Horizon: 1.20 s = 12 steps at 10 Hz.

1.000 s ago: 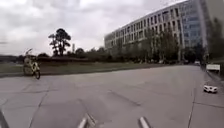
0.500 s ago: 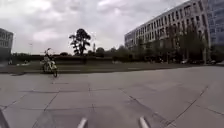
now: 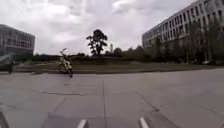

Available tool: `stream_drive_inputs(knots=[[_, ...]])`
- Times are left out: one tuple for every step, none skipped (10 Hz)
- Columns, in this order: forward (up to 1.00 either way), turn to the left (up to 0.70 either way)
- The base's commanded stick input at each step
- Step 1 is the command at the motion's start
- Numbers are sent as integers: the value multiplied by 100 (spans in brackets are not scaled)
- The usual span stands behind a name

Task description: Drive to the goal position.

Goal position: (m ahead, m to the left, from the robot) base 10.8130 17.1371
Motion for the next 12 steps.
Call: stream_drive_inputs(knots=[[70,35],[70,35],[70,35],[70,35],[70,35],[70,35],[70,35],[70,35],[70,35],[70,7],[70,0],[70,0]])
